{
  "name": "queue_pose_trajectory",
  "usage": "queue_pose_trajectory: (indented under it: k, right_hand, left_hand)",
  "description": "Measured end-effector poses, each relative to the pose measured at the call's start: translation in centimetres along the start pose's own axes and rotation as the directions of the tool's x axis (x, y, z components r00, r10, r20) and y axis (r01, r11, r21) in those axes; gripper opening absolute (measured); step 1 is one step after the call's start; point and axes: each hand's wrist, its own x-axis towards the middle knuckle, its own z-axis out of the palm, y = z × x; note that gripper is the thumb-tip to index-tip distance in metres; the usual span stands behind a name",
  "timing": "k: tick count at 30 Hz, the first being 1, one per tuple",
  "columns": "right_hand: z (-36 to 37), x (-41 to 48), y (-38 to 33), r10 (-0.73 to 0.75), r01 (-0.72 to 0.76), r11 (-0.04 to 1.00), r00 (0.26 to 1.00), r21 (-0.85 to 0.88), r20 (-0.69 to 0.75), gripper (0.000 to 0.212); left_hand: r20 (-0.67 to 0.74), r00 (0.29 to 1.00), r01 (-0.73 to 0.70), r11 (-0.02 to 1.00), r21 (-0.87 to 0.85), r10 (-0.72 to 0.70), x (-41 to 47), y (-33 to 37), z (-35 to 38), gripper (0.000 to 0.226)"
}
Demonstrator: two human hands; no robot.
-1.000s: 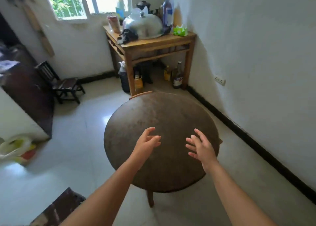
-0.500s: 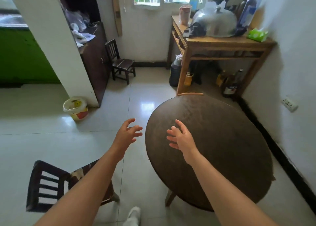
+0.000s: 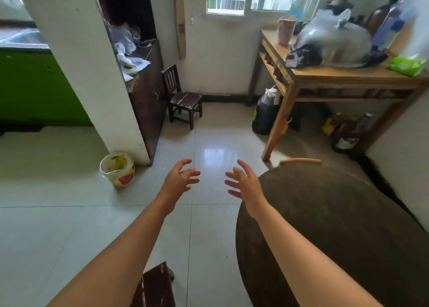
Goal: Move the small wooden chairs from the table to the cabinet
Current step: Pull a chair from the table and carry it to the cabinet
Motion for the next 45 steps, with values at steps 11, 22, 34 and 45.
queue_pose_trajectory:
  k: [11, 22, 34, 45]
  right_hand:
    - [1.8, 20.1, -3.8, 0.056, -0.051, 0.998, 0.993, 0.046, -0.109, 0.046]
    - [-2.7, 38.9, -10.7, 0.160, -0.086, 0.978, 0.893, 0.189, -0.420, 0.043]
    - [-5.1, 50.1, -13.3, 0.223, -0.014, 0.957, 0.672, 0.289, -0.706, 0.045]
    - [-15.5, 50.9, -10.2, 0.445, 0.244, 0.827, 0.269, 0.507, -0.854, 0.042]
  left_hand:
    - [0.109, 0.994, 0.004, 0.999, 0.032, -0.008, 21.7, 4.1, -1.5, 0.029]
    - [0.385, 0.922, 0.016, 0.997, 0.078, -0.045, 45.4, 11.5, -0.2, 0.031]
    - [0.713, 0.691, -0.086, 0.967, 0.239, -0.115, 65.2, 17.9, 6.5, 0.034]
    - [0.918, 0.298, -0.287, 0.893, 0.348, -0.262, 70.7, 20.2, 26.3, 0.033]
